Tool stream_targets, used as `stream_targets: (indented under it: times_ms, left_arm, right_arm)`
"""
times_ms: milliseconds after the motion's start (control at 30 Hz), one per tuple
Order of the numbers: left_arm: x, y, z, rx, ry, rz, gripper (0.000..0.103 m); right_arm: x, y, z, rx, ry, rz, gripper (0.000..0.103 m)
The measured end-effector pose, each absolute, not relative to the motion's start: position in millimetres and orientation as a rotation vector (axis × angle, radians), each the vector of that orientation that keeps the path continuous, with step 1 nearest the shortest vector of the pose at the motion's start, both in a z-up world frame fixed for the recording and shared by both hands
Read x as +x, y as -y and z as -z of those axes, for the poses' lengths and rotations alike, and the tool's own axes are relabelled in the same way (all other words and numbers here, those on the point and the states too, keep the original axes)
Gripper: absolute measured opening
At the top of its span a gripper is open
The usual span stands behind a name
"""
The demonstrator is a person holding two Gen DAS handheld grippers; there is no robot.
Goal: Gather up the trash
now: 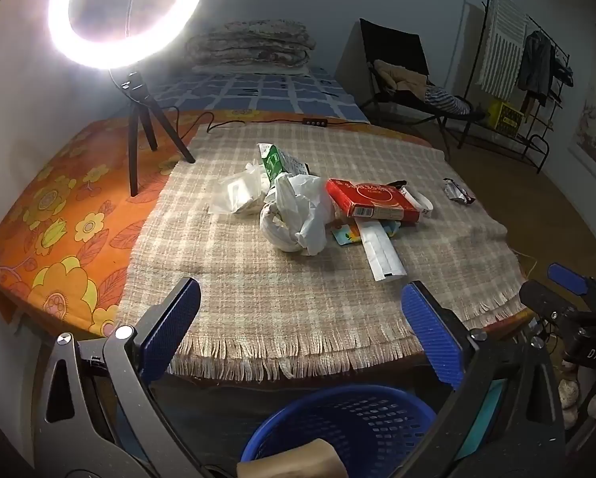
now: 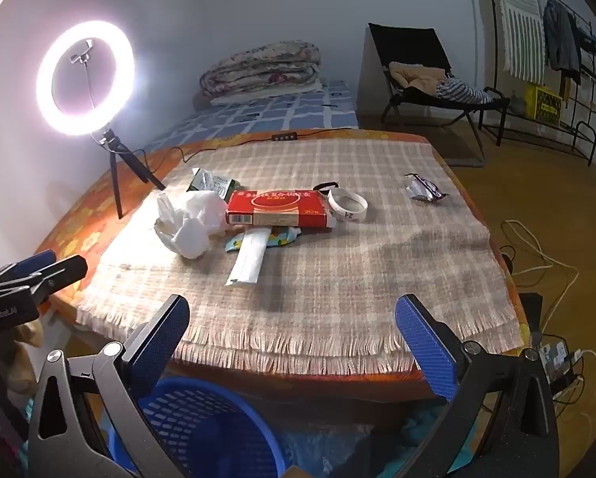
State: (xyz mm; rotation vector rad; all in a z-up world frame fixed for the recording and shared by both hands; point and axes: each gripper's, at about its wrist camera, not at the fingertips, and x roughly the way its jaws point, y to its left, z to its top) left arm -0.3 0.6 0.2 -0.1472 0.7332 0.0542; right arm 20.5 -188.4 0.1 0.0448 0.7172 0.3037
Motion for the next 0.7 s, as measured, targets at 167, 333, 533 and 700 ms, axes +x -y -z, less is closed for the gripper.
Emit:
stream_targets:
  times_ms: [167,333,533,700]
  left_arm:
    - [-0.9,-0.4,-0.9,-0.147,-0.728,-0.057,0.103]
    - [-0.8,-3.7,2.5,-0.147,-0.732,-0.056,0.103]
    - [-1.7,-3.6,2.3,-0.149,-0.731,-0.057,0.103]
    - [-0.1,-4.8,3.8,-0.148,-0.733,-0.057,0.103]
  right_arm:
    - [22.2,187.3,7.9,0.046,-0.729,-0.308,0.102]
    - [23.4,183.5,9.3,0.043,-0.74,-0.302,0.102]
    - [24.7,183.7,10.4,0.044,-0.743,-0.305,0.102]
    - [25.4,183.3,11.0,0.042,-0.745,-0.304,0.102]
